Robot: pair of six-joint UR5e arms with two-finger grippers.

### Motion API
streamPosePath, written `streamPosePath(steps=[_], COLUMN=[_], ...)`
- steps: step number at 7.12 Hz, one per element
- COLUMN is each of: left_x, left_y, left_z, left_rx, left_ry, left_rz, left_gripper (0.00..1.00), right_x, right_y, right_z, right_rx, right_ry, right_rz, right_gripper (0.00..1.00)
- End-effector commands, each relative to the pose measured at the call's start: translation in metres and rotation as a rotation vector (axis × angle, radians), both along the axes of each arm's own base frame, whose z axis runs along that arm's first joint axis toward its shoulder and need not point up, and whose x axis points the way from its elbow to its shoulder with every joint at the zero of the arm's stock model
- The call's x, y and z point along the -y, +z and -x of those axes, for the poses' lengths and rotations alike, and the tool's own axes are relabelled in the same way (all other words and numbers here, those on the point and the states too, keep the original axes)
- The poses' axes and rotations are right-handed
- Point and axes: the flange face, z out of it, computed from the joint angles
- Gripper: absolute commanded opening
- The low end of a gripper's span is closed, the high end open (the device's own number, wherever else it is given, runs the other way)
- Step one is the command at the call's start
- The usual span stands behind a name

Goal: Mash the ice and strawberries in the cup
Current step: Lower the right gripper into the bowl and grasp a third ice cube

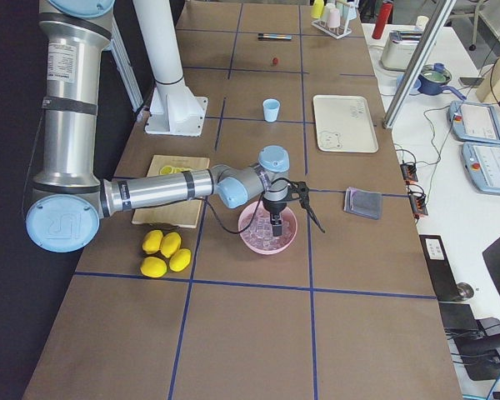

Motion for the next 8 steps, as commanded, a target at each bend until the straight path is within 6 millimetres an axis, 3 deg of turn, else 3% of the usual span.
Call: streamPosePath(steps=[1,8], left_x=[0.000,0.000], left_y=[-0.001,-0.002], left_z=[0.000,0.000], left_rx=[0.000,0.000], left_ry=[0.000,0.000], left_rz=[-0.002,-0.002], left_gripper=[1.00,1.00], right_x=[0.003,-0.004], right_y=[-0.001,0.010], right_z=[0.009,0.018], right_rx=[0.004,-0.007], right_ry=[-0.016,-0.048], right_rz=[-0.003,0.011], right_gripper=[0.83,0.71])
